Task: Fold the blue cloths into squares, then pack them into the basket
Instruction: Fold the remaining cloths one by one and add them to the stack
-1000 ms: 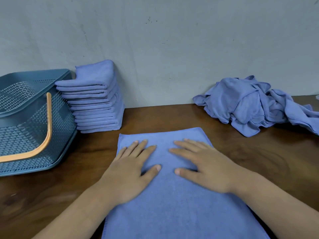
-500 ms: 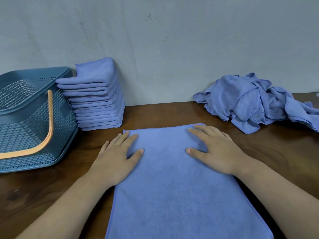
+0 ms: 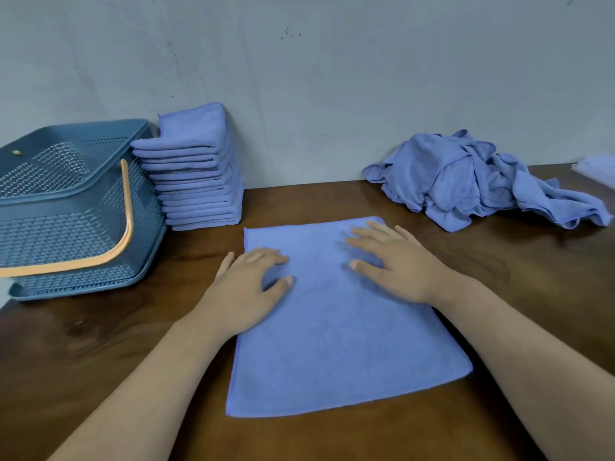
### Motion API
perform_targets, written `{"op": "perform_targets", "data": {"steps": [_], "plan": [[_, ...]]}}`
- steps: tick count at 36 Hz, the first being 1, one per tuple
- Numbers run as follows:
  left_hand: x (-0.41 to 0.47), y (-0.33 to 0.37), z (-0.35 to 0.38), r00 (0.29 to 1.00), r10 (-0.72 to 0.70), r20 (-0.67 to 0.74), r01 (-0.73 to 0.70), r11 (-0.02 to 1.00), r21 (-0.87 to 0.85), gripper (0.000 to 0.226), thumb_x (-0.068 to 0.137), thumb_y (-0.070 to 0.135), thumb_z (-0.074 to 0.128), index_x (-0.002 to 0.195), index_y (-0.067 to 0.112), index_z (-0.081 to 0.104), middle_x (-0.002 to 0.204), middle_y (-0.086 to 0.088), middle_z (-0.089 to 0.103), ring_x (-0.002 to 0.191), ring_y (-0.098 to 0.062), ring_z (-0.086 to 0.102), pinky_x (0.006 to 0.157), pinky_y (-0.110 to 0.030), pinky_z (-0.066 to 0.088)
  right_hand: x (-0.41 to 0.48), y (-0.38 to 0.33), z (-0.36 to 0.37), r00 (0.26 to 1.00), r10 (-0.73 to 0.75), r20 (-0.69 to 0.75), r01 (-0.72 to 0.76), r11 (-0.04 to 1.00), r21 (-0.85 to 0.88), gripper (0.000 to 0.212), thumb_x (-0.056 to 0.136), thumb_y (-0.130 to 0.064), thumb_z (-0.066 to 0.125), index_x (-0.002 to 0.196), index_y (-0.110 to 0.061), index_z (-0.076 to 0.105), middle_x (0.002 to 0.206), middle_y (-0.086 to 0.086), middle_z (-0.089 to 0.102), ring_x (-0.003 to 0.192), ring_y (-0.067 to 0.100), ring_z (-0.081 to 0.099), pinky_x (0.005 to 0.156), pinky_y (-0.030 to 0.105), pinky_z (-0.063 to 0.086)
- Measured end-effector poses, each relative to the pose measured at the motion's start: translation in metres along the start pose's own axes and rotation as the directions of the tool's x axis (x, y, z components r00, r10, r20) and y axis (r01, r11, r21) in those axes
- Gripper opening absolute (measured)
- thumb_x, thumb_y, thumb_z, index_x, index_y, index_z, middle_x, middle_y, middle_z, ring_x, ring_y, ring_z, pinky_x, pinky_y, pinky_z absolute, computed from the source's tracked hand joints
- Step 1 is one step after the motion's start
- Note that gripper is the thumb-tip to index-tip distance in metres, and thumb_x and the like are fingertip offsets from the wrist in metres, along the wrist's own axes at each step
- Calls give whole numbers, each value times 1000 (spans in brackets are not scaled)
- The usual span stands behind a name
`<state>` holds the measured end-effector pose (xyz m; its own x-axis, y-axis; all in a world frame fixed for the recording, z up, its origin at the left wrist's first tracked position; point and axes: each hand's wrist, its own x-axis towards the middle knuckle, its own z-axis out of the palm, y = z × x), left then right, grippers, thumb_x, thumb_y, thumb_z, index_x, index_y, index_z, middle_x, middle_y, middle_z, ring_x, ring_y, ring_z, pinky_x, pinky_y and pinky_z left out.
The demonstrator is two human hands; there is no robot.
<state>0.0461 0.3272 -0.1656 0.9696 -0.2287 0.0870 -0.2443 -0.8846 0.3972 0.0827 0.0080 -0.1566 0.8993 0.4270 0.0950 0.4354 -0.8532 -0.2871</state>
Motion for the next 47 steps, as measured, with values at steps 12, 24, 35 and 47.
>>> {"op": "perform_targets", "data": {"steps": [12, 24, 35, 47], "plan": [[-114, 38, 1, 986, 59, 156, -79, 989, 125, 69, 100, 82, 19, 162, 58, 1, 167, 35, -19, 152, 5, -30, 132, -34, -5, -120, -64, 7, 988, 40, 149, -21, 992, -126, 75, 97, -86, 18, 160, -58, -11, 170, -19, -27, 155, 1, -30, 132, 37, -5], [-135, 35, -7, 974, 86, 209, -131, 968, 213, 80, 94, 89, 20, 162, 56, -9, 167, 27, -31, 152, 1, -35, 131, -42, -10, -162, -61, 11, 991, 122, 46, -114, 984, -139, 78, 93, -91, 9, 161, -57, -8, 171, -20, -24, 157, 5, -26, 133, 40, 2], [-151, 89, 26, 874, 482, 69, -484, 875, 24, 34, 109, 44, 48, 143, 41, 55, 160, 25, 39, 153, 3, 27, 126, -35, 23, -182, -62, 17, 922, -317, -224, 303, 948, -95, 22, 106, -44, 59, 123, -39, 73, 142, -24, 58, 135, 7, 52, 109, 30, 45], [-157, 79, 35, 857, 494, -145, -497, 867, 16, 11, 101, 49, 70, 95, 39, 70, 106, 25, 61, 99, -2, 58, 87, -25, 48, -191, -62, 14, 939, -286, -189, 299, 953, 47, 13, 98, -49, 68, 109, -45, 73, 123, -32, 61, 114, -3, 58, 92, 24, 48]]}}
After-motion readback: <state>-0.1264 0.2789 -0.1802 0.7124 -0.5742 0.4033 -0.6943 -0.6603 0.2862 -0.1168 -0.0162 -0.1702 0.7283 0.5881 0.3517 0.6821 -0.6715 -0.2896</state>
